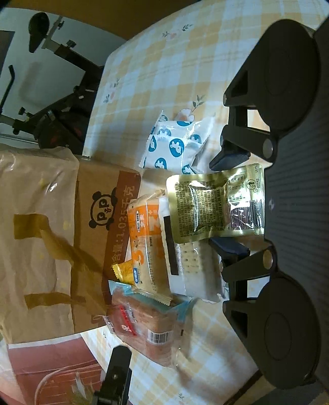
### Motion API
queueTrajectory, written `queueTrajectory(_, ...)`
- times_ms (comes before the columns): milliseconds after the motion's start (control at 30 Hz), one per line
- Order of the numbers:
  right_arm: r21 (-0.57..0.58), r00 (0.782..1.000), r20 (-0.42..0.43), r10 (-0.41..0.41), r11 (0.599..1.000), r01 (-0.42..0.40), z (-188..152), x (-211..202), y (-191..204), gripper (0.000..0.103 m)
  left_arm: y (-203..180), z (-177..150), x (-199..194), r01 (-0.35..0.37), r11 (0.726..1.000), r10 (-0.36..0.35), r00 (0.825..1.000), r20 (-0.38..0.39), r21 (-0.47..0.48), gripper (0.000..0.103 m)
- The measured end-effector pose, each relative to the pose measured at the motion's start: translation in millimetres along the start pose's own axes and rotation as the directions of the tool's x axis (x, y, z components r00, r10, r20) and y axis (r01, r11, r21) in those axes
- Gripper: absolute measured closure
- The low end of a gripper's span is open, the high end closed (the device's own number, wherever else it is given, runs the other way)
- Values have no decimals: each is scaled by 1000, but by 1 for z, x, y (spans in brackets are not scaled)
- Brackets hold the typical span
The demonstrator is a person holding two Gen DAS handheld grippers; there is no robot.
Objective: Organize snacks
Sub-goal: 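Grasp the gold foil packet with the right tool while the left tool reaches the clear bread bag, then close the left tool on a small clear wrapper while the right tool holds the gold packet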
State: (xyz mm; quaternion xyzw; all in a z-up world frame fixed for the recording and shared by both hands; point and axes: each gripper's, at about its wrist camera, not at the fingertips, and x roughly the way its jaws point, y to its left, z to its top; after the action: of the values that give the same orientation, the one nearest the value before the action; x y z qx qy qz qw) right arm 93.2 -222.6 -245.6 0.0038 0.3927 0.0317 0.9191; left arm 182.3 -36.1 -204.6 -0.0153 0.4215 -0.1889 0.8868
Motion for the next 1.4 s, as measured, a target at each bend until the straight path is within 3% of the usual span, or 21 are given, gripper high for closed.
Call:
queueTrajectory(200, 14, 1000, 22, 7, 1000, -8, -3, -1, -2, 43, -13, 3, 21, -18, 999, 19, 999, -51, 29, 22)
queueTrajectory(500, 25, 999, 38, 18, 1000, -19, -6, -2, -4, 42, -4, 18, 20, -77, 997, 78, 996, 36, -32, 22)
queueTrajectory(700, 29, 999, 42, 24, 999, -25, -7, -3, -5, 42, 3, 22, 34, -82, 993, 84, 996, 11, -82, 23)
queueTrajectory(767, 29, 999, 42, 24, 999, -25, -7, -3, -5, 42, 4, 19, 32, -71, 995, 73, 997, 19, -77, 27)
queueTrajectory(833, 29, 999, 42, 24, 999, -25, -7, -3, -5, 42, 6, 15, 27, -48, 996, 50, 998, 35, -69, 49)
queueTrajectory(1033, 28, 999, 41, 23, 999, -24, -7, -2, -5, 42, 19, 4, 10, -21, 995, 27, 998, 63, -94, 76)
queueTrajectory(1133, 29, 999, 40, 23, 999, -24, -7, -3, -5, 42, 22, 2, 2, -12, 994, 21, 997, 80, -106, 85)
queueTrajectory(1400, 38, 999, 28, 24, 999, -25, -6, -4, -3, 42, 19, -1, -7, -28, 994, 37, 995, 90, -101, 91)
